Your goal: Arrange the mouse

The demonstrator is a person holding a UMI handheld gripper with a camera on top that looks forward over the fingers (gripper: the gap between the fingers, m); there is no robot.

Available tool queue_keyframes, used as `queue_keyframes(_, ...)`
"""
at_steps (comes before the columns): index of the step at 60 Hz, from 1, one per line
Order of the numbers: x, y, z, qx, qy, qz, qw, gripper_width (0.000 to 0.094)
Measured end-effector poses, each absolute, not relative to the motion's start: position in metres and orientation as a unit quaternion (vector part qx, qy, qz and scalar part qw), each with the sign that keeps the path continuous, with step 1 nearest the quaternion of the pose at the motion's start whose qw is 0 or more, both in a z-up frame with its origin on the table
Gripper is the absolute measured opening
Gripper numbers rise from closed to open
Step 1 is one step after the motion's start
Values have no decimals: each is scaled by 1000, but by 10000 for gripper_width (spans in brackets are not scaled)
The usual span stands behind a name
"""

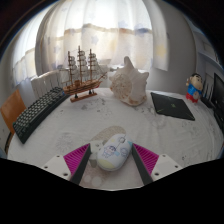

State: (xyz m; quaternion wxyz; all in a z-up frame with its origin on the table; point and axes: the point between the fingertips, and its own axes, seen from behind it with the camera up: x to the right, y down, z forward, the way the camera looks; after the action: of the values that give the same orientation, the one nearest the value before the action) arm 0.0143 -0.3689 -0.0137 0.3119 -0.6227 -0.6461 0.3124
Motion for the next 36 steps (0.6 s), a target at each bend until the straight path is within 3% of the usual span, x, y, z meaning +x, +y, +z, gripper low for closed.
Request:
queue_keyframes(11,-6,-378,-14,-618,-650,320,306,820)
queue_keyframes(17,-10,-382,-15,-613,-654,325,302,686)
queue_keyframes(22,-12,-381,-14,-611,-654,325,307,505)
queue_keyframes(36,-13,-382,-14,-608,-658,323,306,395)
